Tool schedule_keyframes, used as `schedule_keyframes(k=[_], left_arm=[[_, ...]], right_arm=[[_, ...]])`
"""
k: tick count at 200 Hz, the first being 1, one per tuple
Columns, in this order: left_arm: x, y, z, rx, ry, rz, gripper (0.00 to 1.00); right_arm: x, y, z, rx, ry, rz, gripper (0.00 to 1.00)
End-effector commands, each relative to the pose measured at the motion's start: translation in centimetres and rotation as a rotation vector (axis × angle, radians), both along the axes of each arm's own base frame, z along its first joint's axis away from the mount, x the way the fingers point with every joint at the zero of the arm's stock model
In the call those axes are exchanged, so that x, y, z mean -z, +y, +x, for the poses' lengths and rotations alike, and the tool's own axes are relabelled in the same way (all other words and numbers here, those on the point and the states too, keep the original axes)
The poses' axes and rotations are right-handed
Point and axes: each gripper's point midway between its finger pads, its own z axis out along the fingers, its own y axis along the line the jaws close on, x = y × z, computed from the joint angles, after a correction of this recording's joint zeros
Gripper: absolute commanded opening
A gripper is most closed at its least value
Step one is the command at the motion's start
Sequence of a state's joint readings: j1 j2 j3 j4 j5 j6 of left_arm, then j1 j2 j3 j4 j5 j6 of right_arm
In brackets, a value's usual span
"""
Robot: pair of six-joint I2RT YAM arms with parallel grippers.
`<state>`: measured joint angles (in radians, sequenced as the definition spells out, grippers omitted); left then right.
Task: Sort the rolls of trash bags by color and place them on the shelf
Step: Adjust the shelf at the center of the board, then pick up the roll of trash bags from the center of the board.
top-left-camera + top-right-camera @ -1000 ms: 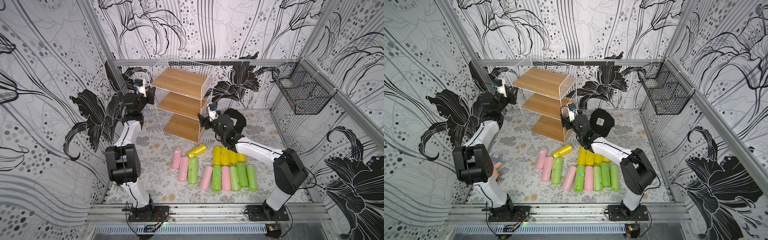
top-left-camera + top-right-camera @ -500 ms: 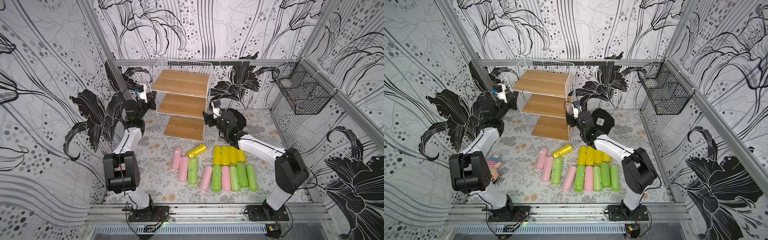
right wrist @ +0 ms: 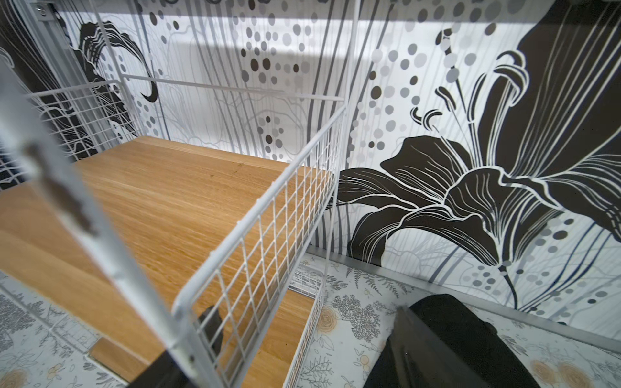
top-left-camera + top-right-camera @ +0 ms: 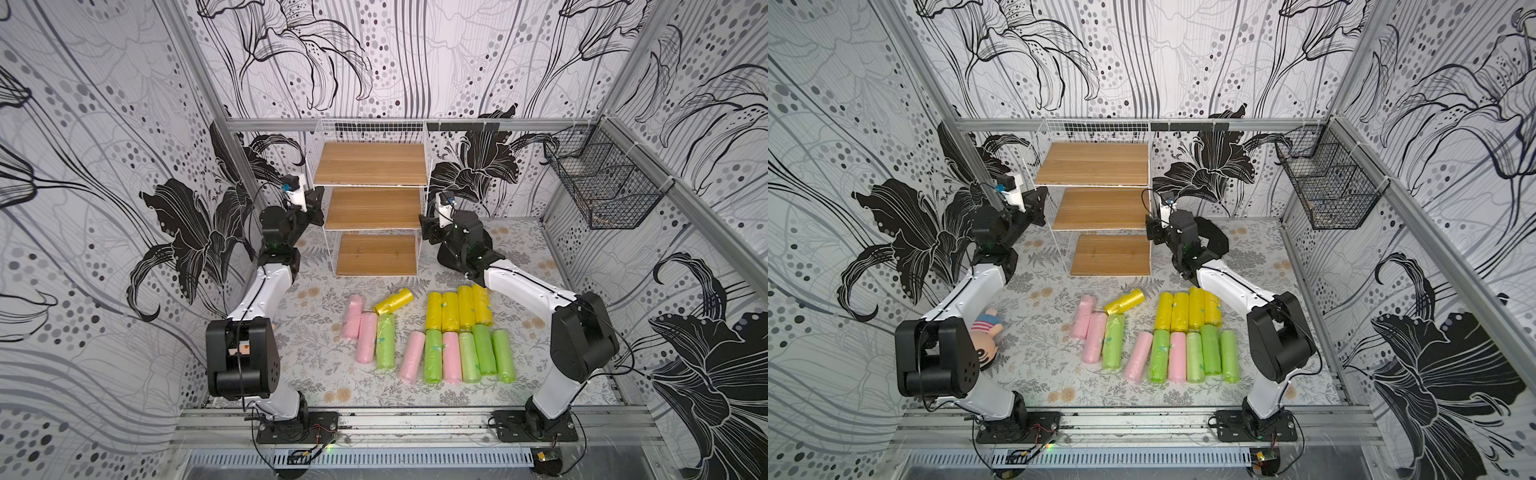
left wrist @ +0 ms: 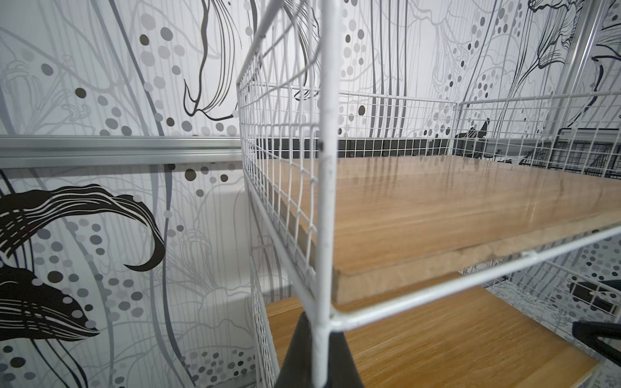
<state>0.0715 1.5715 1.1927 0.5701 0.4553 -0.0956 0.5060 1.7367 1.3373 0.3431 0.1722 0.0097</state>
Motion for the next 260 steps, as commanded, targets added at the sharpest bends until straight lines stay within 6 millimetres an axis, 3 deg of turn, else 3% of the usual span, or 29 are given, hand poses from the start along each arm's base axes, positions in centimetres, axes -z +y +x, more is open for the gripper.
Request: schedule_keyframes(k=[1,41,46,66,91,112,123,152,175,218,241,260], left_arm=[[1.0,-0.7,0.7,0.002,0.052,-0.049,0.11],[1.4,0.3,0.9,-0.065,0.085,-0.033,0.42],[1.4,0.4,0.8,-0.074,0.091,-0.038,0.47],[0.8,1.1,-0.4,-0.114,0.103,-0.078,0.62],[0.4,3.1,-3.4,-0.223,0.161,-0.216,0.71],[1.9,3.5,-6.5,-0.249,0.24,-0.335,0.71],[3.4,3.1,-8.1,-0.234,0.285,-0.412,0.71],[7.9,0.6,-11.7,-0.216,0.423,-0.494,0.71],[11.5,-2.9,-14.0,-0.15,0.59,-0.437,0.7],[20.9,-14.1,-17.9,0.108,0.877,0.009,0.71],[24.7,-16.9,-18.1,0.119,0.962,0.326,0.73],[27.4,-17.7,-17.7,0.155,1.008,0.442,0.74]], right_arm=[[0.0,-0.4,0.7,0.013,0.01,-0.024,0.83],[0.2,-0.8,-1.4,-0.026,0.069,-0.03,0.94],[-0.9,-1.2,-2.2,-0.029,0.065,-0.019,0.99],[-1.5,-2.2,-4.9,-0.04,0.112,0.003,1.0],[-0.9,-4.8,-9.1,-0.006,0.218,0.014,1.0],[1.8,-6.7,-12.2,0.033,0.388,-0.025,0.98],[3.5,-6.7,-13.8,0.016,0.47,-0.034,0.97],[6.6,-4.9,-17.8,-0.062,0.608,-0.002,0.96],[8.7,-3.0,-19.9,-0.133,0.701,0.034,0.96],[11.9,-3.9,-20.4,-0.101,0.761,-0.029,0.96],[12.6,-4.9,-20.1,-0.071,0.755,-0.052,0.97],[13.1,-5.6,-19.8,-0.063,0.765,-0.034,0.97]])
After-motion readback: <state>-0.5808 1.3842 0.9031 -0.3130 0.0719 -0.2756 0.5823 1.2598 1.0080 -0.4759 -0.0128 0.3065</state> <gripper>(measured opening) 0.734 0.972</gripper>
